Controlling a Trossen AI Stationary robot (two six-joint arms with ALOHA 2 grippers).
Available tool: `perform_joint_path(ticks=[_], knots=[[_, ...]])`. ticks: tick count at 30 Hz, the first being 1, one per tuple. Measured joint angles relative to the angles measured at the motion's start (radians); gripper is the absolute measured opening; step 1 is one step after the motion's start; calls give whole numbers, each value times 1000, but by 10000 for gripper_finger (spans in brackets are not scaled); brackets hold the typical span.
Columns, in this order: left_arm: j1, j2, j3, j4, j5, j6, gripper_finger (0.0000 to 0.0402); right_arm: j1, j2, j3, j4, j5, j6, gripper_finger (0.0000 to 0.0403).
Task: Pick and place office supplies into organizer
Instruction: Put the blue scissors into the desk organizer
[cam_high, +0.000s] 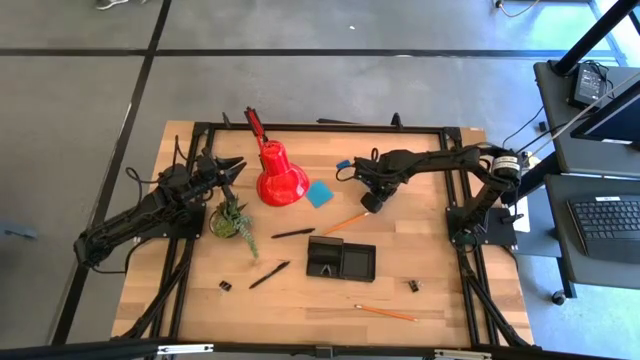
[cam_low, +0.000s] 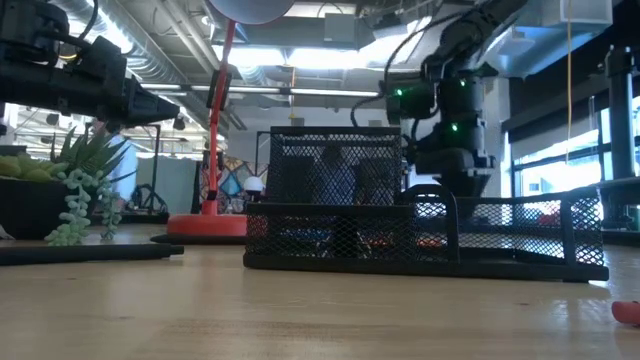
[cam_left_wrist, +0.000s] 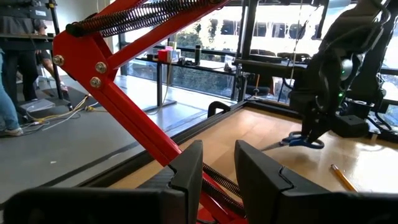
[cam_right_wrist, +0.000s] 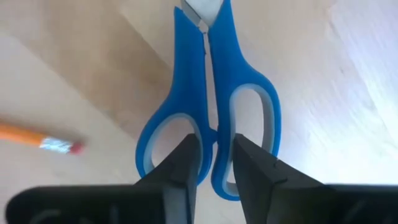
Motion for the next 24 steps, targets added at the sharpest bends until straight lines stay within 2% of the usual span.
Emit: perform_joint_path(ticks=[6,15,18,21,24], knots=[[0,0,0,0,0,0,88,42,0,98,-106,1,-23,82],[0,0,0,-1,17,4,88,163,-4,332,-413,-15,-22,83],[-2,0,0,5,80,14,88,224,-5,390,-473,-23,-4,83],[-21,0,0,31,208,-16,88,289,-6,427,-486,-22,11,83],[-57,0,0,45,323,-93,90,357,-6,442,-486,38,14,84]])
